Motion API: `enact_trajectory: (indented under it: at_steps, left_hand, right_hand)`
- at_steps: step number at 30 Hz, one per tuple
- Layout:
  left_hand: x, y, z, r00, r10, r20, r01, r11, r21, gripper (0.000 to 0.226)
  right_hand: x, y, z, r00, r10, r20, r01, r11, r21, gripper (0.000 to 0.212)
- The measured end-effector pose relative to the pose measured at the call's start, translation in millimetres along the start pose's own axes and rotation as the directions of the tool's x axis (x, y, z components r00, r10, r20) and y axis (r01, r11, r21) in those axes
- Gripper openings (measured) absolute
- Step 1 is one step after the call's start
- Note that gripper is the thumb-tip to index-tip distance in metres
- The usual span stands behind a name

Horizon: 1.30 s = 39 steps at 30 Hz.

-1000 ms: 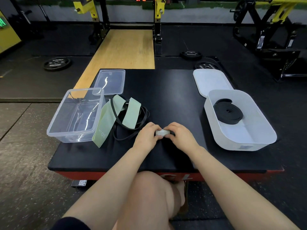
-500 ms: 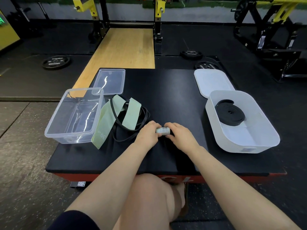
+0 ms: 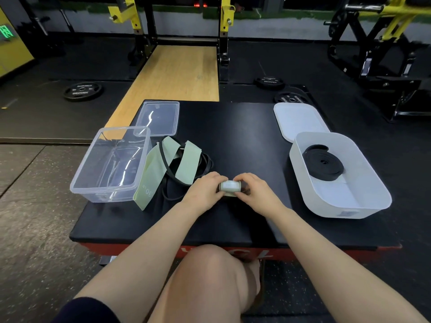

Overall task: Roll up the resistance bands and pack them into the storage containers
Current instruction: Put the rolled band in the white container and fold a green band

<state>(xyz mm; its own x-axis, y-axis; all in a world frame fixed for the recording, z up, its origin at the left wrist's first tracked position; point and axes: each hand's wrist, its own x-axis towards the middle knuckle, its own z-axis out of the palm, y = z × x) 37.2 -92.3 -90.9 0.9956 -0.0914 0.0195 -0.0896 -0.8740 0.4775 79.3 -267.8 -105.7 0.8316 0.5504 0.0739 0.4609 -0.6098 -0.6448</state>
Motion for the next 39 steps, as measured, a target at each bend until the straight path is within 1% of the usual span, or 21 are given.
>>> enact_trajectory:
  at_steps: [4,7,9,12,14,17,20,21,22,23,24,25,26,30,32,36,39]
  left_hand:
    - [-9,-6,-21,0.998,0.055,-0.006,-0.055,0.998,-0.007,0.034]
    - [-19,-9,-39,0.997,0.075,-0.036,-0.076,0.997,-0.034,0.031]
    - [-26,-11,-50,0.995,0.073,-0.066,-0.075,0.996,-0.040,0.028]
    - [-37,-19,-65,0.992,0.025,-0.123,-0.036,0.996,-0.087,0.026]
    - [-44,-26,-74,0.992,-0.015,-0.128,0.003,0.996,-0.093,0.025]
    - [-55,-38,-87,0.992,-0.027,-0.121,0.015,0.995,-0.099,0.028]
    - [-70,-49,-101,0.980,-0.106,-0.166,0.074,0.979,-0.188,0.030]
    - [-74,-53,-107,0.974,-0.154,-0.167,0.109,0.962,-0.251,0.030]
    - [-78,-57,-113,0.968,-0.210,-0.136,0.151,0.925,-0.348,0.029]
    - [-82,-60,-120,0.964,-0.257,-0.071,0.195,0.860,-0.472,0.026]
    - [-86,-64,-127,0.957,-0.289,0.009,0.237,0.769,-0.593,0.020]
    - [-89,-68,-134,0.950,-0.307,0.065,0.268,0.685,-0.677,0.016]
    - [-91,-74,-140,0.944,-0.318,0.086,0.280,0.638,-0.717,0.015]
    - [-98,-98,-155,0.927,-0.370,0.063,0.289,0.598,-0.747,0.003]
    - [-100,-109,-161,0.917,-0.392,0.068,0.308,0.592,-0.745,0.003]
    - [-102,-136,-174,0.897,-0.440,0.040,0.346,0.645,-0.681,0.007]
    - [-103,-157,-184,0.899,-0.436,0.047,0.368,0.690,-0.624,0.007]
  right_hand:
    - [-1,-18,-2,1.000,-0.029,-0.005,0.029,0.998,0.062,0.027]
    - [1,-32,-1,0.997,-0.075,-0.027,0.077,0.995,0.057,0.033]
    - [3,-44,0,0.993,-0.107,-0.054,0.109,0.993,0.047,0.032]
    - [7,-63,3,0.984,-0.160,-0.071,0.162,0.987,0.021,0.031]
    - [12,-74,8,0.979,-0.192,-0.067,0.192,0.981,-0.006,0.032]
    - [19,-92,16,0.973,-0.223,-0.060,0.221,0.974,-0.044,0.034]
    - [26,-115,24,0.965,-0.252,-0.075,0.244,0.964,-0.102,0.034]
    - [29,-122,27,0.962,-0.263,-0.080,0.252,0.959,-0.128,0.034]
    - [31,-129,30,0.958,-0.275,-0.083,0.261,0.953,-0.152,0.033]
    - [34,-136,33,0.956,-0.284,-0.077,0.269,0.948,-0.170,0.033]
    - [37,-142,36,0.954,-0.292,-0.062,0.277,0.944,-0.180,0.032]
    - [40,-149,39,0.952,-0.302,-0.046,0.289,0.940,-0.180,0.031]
    - [44,-155,42,0.951,-0.308,-0.029,0.299,0.939,-0.170,0.030]
    - [58,-179,58,0.935,-0.354,0.019,0.353,0.923,-0.155,0.027]
    - [67,-189,66,0.937,-0.347,0.045,0.349,0.929,-0.120,0.026]
    - [86,-204,85,0.946,-0.309,0.098,0.307,0.951,0.034,0.022]
    - [96,-217,95,0.957,-0.263,0.126,0.241,0.957,0.162,0.019]
